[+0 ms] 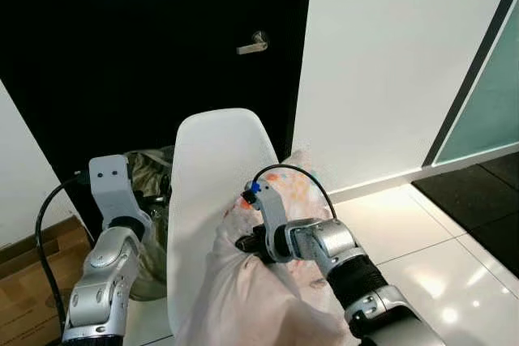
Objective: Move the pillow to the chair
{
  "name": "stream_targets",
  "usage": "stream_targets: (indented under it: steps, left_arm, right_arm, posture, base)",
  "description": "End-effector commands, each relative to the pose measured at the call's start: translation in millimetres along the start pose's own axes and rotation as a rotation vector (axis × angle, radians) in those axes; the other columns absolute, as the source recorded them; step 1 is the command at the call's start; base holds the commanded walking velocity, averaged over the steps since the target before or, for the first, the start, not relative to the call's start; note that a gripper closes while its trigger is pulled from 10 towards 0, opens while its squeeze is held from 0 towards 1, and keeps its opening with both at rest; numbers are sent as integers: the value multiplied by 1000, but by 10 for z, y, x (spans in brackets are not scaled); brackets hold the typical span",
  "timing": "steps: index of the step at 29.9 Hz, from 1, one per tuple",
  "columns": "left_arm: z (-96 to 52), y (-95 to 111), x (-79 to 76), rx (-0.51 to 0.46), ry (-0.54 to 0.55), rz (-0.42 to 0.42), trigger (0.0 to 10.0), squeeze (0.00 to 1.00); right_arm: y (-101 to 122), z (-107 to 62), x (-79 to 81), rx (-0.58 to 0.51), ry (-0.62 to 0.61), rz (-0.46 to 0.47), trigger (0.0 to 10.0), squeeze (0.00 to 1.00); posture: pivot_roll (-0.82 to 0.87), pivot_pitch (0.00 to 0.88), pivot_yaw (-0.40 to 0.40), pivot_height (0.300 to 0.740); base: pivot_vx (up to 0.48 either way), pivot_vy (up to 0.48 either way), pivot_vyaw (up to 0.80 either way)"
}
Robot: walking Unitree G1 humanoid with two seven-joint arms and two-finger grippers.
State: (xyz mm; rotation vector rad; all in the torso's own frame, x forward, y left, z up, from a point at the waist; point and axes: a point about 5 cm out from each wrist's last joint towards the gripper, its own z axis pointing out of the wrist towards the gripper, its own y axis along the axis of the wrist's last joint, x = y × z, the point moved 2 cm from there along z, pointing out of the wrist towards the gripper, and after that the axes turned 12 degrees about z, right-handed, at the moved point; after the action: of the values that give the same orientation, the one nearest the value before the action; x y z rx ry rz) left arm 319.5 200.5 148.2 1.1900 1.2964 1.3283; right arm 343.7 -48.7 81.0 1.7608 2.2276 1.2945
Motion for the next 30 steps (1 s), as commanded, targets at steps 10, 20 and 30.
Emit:
stream_targets:
  steps: [10, 20, 30]
  left_arm:
    - [-21, 27, -52, 8, -32, 3, 10000, 0]
    - [-23, 119, -101, -13, -78, 26, 10000, 0]
    - [-20, 230, -119, -38, -92, -2, 10000, 0]
  right_arm:
    - [112, 3, -99, -94, -65, 350, 10000, 0]
    - [67, 33, -243, -102, -222, 498, 10000, 0]
    - [31, 129, -46, -36, -135, 355, 10000, 0]
  posture:
    - [-172, 37, 2, 669]
    - [-165, 43, -1, 624]
    - [-160, 44, 0, 584]
  base:
    - [0, 0, 0]
    - [0, 0, 0]
    - [0, 0, 0]
